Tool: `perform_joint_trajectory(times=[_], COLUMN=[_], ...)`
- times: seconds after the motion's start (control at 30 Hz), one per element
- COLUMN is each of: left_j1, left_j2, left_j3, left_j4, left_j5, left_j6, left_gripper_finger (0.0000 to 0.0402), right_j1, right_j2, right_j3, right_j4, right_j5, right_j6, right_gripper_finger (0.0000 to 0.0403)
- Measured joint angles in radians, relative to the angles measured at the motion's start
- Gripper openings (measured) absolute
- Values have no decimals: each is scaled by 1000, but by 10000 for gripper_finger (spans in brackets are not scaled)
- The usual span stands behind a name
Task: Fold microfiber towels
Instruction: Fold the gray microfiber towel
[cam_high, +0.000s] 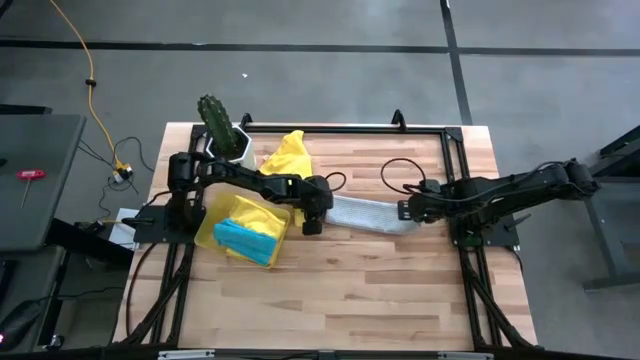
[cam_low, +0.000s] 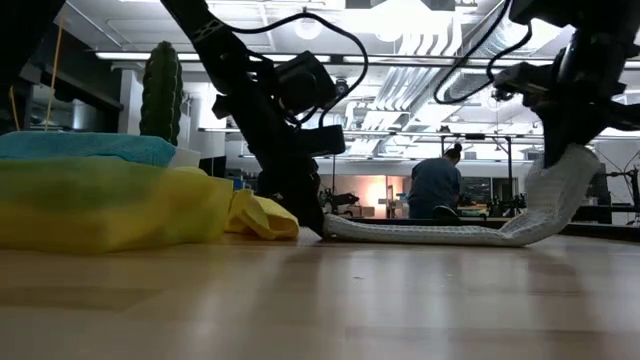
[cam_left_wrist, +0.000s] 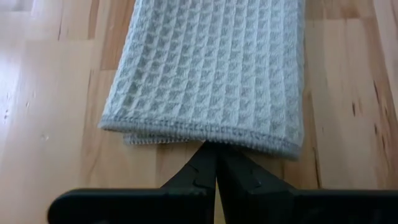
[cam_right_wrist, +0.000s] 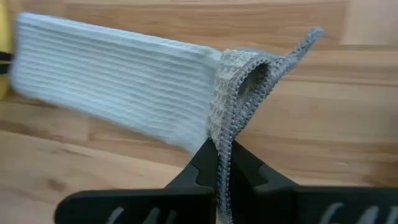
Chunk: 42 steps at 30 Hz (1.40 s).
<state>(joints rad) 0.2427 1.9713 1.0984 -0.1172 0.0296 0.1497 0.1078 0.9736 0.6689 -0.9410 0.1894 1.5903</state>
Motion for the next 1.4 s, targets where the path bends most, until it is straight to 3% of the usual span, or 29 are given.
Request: perform_joint_trajectory(times=[0.27,0.87,1.27,1.4], left_j1=[-3,-8,-8,-8], left_j2=[2,3,3,3], left_j3=[0,-1,-1,-1], left_j4=[16,21,20,20], left_j5=[7,16,14,12], left_j6=[-5,-43,-43,-42], left_gripper_finger=[0,0,0,0], right_j1=[-6,-117,-128,-129], right_j2=[106,531,619,619], right_j3=[0,0,0,0], right_j4=[245,1003,1160,1209], right_j5=[12,37,1,-10], right_j6=[-52,-127,-69,-73], right_gripper_finger=[0,0,2,42])
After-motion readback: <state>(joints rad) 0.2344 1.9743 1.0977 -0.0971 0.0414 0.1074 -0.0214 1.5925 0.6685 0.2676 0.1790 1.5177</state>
